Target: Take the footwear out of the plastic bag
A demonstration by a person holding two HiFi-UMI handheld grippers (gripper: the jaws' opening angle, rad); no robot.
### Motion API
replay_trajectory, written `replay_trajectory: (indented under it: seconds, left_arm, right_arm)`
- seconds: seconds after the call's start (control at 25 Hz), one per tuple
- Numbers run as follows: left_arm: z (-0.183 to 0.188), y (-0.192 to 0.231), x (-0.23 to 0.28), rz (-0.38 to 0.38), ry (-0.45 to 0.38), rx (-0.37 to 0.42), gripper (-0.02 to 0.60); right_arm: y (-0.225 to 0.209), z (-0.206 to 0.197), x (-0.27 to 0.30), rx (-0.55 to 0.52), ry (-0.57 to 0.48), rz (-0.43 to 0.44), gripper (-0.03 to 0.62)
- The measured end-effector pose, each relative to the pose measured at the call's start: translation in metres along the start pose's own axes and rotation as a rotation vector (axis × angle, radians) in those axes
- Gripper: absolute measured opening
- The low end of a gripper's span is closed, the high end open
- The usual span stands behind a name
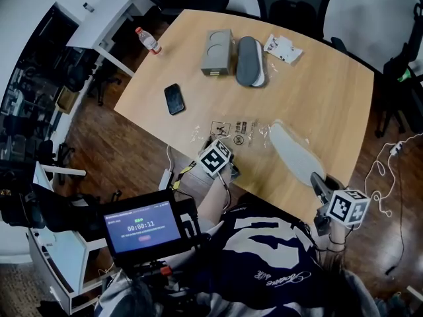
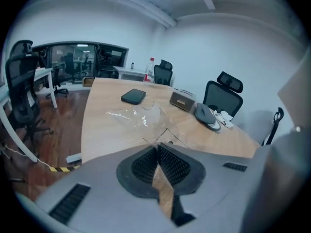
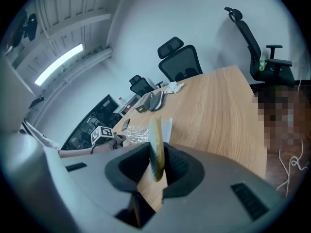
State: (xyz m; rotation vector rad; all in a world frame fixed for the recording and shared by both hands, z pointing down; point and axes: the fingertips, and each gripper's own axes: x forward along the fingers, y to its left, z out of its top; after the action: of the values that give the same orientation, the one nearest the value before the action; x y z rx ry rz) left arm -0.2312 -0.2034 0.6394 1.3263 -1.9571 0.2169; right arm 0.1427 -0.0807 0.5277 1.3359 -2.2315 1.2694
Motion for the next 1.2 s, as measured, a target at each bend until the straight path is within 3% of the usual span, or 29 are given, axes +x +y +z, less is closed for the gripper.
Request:
replay_trajectory:
  seconds: [0.12, 0.2, 0.44, 0.68, 0.8, 0.96, 1.0, 1.2]
  left_arm:
    - [0.006, 0.008, -0.005, 0.084, -0.047, 0.058, 0.005]
    - [0.004, 0.006, -0.003, 0.08, -0.046, 0.061, 0.005]
    - [-0.021, -0.022, -0.006, -0.015, 0.032, 0.031, 0.005]
    - [-0.048, -0.056, -0.012, -0.144, 0.112, -0.094, 0.005]
    - [-0.062, -0.073, -0.017, -0.201, 0.149, -0.16, 0.005]
    - [-0.07, -0.087, -0.022, -0.245, 0.174, -0.203, 0.005]
    - [-0.07, -0.09, -0.023, -0.263, 0.174, -0.198, 0.005]
    - [-0.071, -0.1, -0.021, -0.331, 0.182, -0.144, 0.005]
  right_arm:
    - [0.007, 0.013, -0.003, -0.009, -0.039, 0.009, 0.071]
    - [0.013, 0.023, -0.005, -0.015, -0.07, 0.018, 0.069]
    - [0.042, 0.057, -0.011, 0.02, -0.186, 0.128, 0.066]
    - [0.081, 0.093, 0.01, 0.064, -0.24, 0.313, 0.066]
    - [0.093, 0.087, 0.035, 0.112, -0.215, 0.389, 0.066]
    - [0.095, 0.059, 0.071, 0.29, -0.163, 0.492, 0.066]
    - [0.089, 0.047, 0.079, 0.332, -0.141, 0.481, 0.066]
    - [0.035, -0.003, 0.105, 0.429, -0.036, 0.238, 0.066]
